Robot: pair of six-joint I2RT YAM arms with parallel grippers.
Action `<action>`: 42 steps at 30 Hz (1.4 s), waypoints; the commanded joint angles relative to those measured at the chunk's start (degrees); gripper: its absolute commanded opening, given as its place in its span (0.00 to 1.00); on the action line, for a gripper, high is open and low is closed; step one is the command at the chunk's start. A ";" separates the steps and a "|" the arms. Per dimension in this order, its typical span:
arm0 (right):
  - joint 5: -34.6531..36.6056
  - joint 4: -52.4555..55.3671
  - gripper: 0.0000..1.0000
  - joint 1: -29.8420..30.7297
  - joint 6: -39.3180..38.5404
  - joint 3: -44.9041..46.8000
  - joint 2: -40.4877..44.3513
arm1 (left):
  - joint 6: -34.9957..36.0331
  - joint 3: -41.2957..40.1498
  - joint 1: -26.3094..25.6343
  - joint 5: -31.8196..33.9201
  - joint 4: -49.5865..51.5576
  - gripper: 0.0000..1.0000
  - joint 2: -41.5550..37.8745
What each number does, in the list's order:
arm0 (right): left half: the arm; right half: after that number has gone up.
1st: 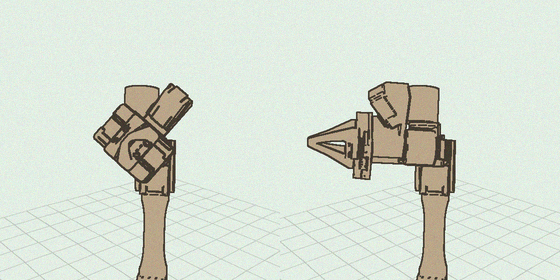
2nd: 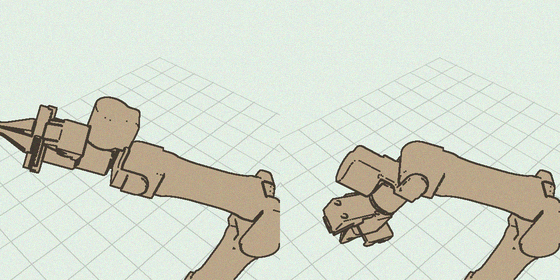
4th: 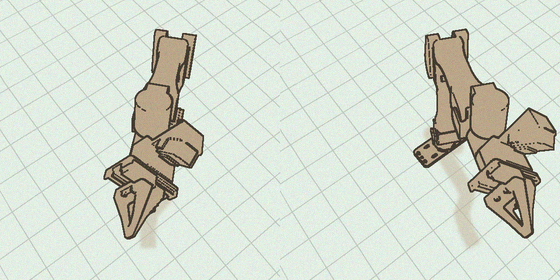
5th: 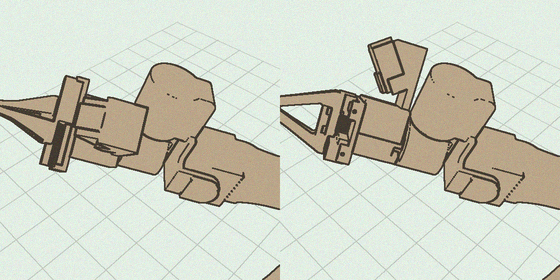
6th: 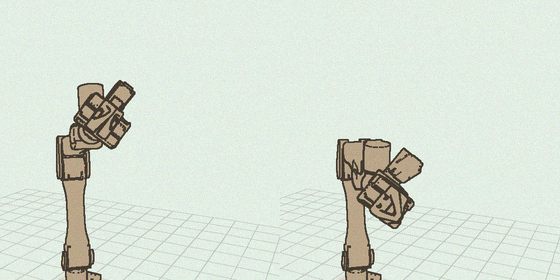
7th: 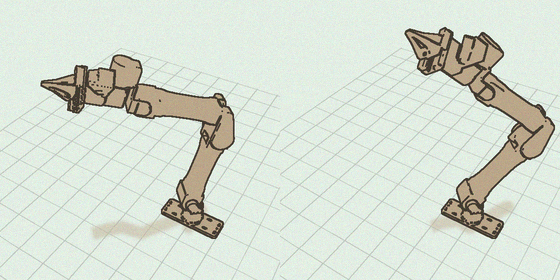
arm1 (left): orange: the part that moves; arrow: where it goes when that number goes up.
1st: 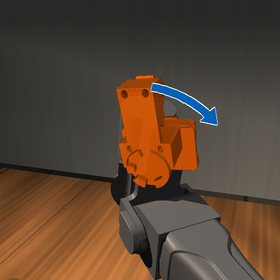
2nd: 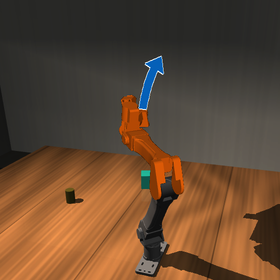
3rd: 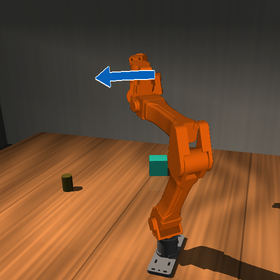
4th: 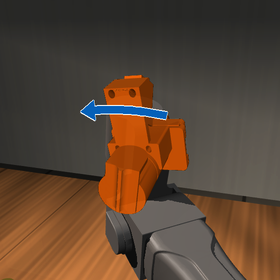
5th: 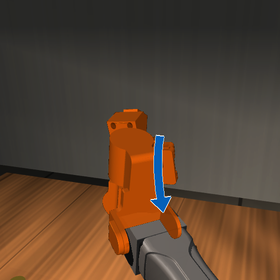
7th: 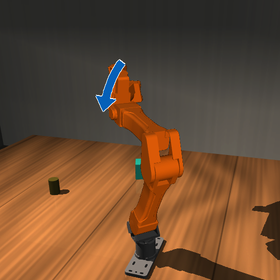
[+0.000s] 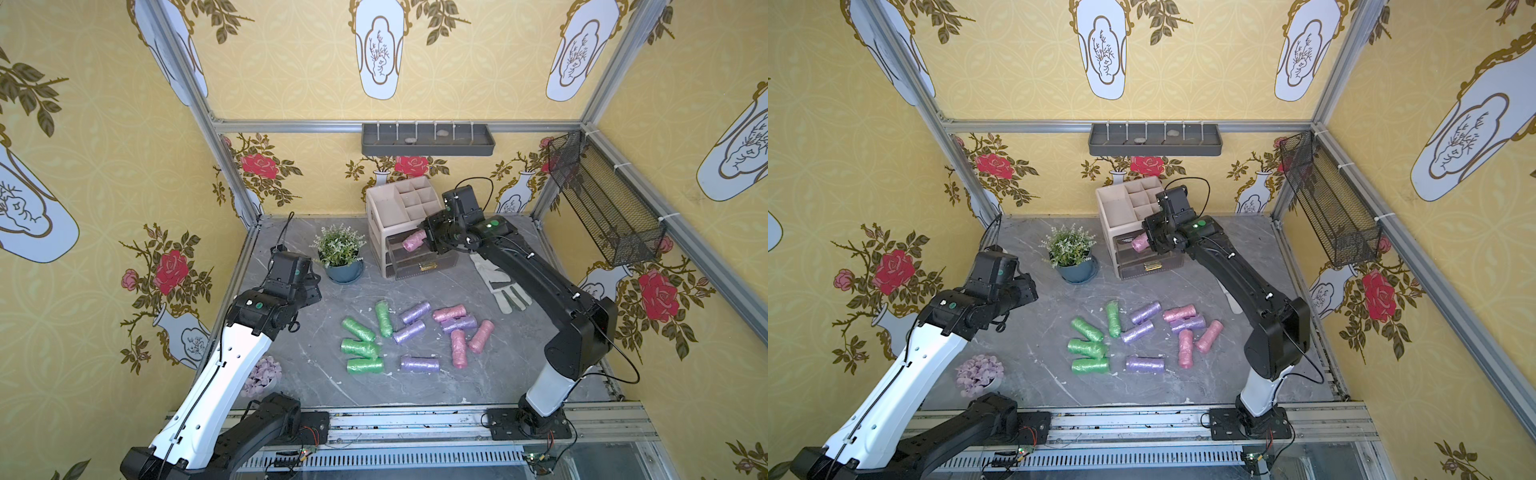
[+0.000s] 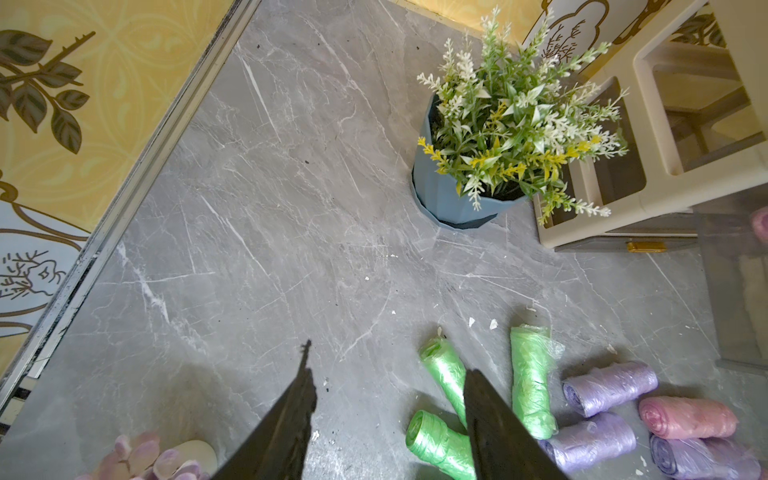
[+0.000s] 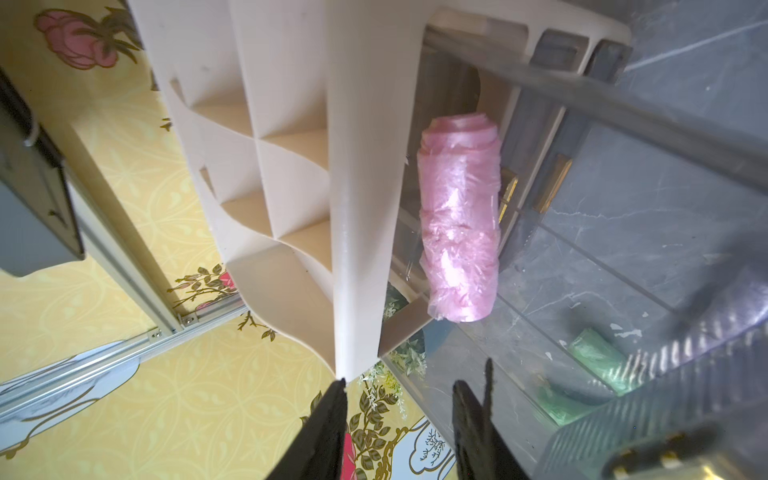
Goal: Sort the rolls of trash bags by color and place them into the drawer
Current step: Place the roll of trash bags in the drawer, then pick up the roll of trash bags from the center of the board.
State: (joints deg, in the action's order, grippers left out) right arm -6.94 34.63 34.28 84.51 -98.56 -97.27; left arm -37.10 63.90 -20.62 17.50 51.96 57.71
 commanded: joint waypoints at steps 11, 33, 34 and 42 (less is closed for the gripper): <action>-2.21 6.37 0.46 -6.80 -16.47 14.69 21.03 | -0.88 1.50 -0.46 -1.85 5.16 0.50 0.56; -14.56 16.40 0.44 -22.01 -25.22 49.33 43.42 | -13.02 1.18 -27.88 3.22 3.67 0.45 12.76; -14.89 15.87 0.44 -22.09 -25.33 50.57 43.16 | -14.15 1.46 -29.76 3.33 3.69 0.45 13.59; -17.61 11.10 0.43 -24.88 -27.81 57.67 38.76 | -20.36 3.95 -41.53 0.77 -0.81 0.46 19.90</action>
State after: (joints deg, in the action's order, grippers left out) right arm -22.55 48.86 10.37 58.43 -42.44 -57.25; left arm -54.52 66.83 -60.07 19.03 53.56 75.79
